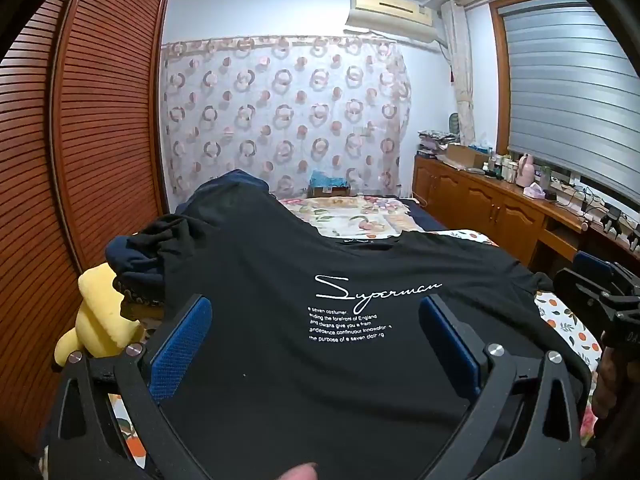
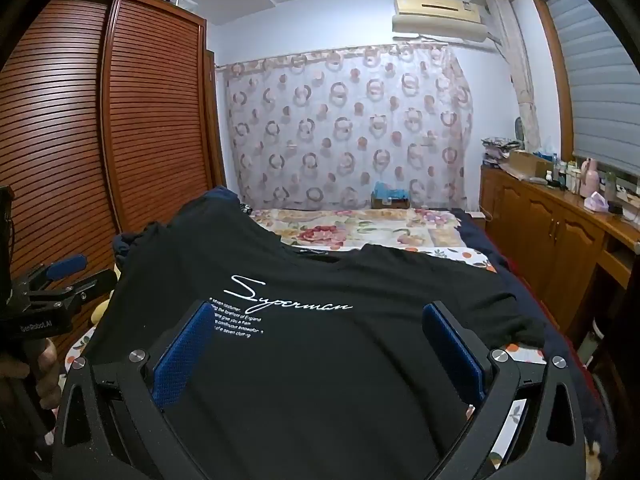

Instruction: Fold small clothes

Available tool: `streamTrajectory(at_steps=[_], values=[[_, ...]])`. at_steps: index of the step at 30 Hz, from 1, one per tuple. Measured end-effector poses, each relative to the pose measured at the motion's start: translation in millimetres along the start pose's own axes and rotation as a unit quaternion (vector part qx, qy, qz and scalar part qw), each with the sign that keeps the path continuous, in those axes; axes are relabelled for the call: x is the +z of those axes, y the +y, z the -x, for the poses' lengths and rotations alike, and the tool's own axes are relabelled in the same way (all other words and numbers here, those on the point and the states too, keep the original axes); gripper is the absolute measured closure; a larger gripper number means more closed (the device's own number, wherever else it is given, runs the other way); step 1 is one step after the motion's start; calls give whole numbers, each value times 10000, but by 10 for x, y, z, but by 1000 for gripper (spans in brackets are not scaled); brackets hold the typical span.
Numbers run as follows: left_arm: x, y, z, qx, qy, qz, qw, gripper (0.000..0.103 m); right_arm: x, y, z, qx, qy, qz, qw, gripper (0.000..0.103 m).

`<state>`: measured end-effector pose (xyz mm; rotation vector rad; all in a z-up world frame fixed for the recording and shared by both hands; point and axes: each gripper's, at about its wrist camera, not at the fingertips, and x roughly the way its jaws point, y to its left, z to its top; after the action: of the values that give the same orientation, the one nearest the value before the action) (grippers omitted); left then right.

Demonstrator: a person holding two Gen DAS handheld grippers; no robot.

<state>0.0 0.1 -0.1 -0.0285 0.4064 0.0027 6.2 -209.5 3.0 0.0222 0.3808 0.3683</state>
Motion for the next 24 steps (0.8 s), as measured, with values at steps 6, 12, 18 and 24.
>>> streamTrajectory(at_steps=[6, 12, 18, 24], values=[[2, -3, -5, -3, 28, -7, 10000, 0, 1, 0, -5, -12, 21, -21, 10000, 0], [-40, -15, -4, 0, 10, -27, 10000, 0, -1, 1, -5, 9, 22, -14, 10000, 0], [-17, -31, 20, 25, 0, -29, 10000, 0, -2, 3, -3, -2, 11, -14, 10000, 0], [-24, -45, 26, 28, -10, -39, 10000, 0, 10, 7, 9, -12, 11, -10, 10000, 0]])
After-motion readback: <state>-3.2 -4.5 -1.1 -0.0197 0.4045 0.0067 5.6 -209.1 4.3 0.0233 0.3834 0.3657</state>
